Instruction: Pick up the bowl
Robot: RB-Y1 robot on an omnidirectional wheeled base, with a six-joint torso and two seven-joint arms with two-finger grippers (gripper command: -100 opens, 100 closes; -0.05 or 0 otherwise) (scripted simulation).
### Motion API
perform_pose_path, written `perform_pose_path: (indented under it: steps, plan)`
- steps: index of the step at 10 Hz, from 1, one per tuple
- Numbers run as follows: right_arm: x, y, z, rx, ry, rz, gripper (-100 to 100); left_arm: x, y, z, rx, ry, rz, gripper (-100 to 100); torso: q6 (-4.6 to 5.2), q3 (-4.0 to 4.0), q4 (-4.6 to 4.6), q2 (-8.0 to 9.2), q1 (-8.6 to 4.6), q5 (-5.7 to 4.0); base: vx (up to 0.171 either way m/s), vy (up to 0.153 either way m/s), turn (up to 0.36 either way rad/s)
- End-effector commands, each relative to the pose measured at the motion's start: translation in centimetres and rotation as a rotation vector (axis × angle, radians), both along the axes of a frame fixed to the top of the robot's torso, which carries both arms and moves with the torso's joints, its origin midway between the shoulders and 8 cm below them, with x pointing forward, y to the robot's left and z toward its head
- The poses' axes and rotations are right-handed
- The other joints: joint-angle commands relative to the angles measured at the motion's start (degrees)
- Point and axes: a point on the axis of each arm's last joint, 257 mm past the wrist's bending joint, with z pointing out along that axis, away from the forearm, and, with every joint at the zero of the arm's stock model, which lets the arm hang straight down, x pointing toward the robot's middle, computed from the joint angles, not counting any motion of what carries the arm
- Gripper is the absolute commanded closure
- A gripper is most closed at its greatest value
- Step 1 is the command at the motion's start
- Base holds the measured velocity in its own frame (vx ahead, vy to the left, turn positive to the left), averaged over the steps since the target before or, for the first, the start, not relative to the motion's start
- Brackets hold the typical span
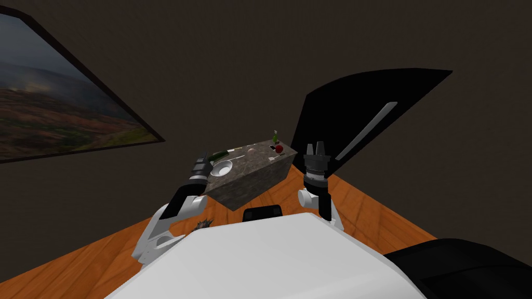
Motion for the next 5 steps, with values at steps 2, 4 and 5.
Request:
perform_pose_path:
  steps: [2, 4, 5]
  plan:
    - [0.0, 0.0, 0.0, 0.0, 0.0, 0.0, 0, 0.4, 1.2, -1.1, -0.031, 0.055, 0.021, -100, 0.0, -0.01, 0.0, -0.02, 0.0, 0.0, -0.03, -0.013, -0.016]
    - [0.0, 0.0, 0.0, 0.0, 0.0, 0.0, 0, 0.6, 1.8, -2.0, -0.054, 0.093, 0.033, -100, 0.0, -0.01, 0.0, -0.02, 0.01, 0.0, -0.033, -0.01, -0.021]
    - [0.0, 0.0, 0.0, 0.0, 0.0, 0.0, 0, 0.7, 1.9, -2.6, -0.059, 0.117, 0.038, -100, 0.0, 0.0, 0.0, 0.01, 0.01, 0.0, -0.03, -0.005, -0.013]
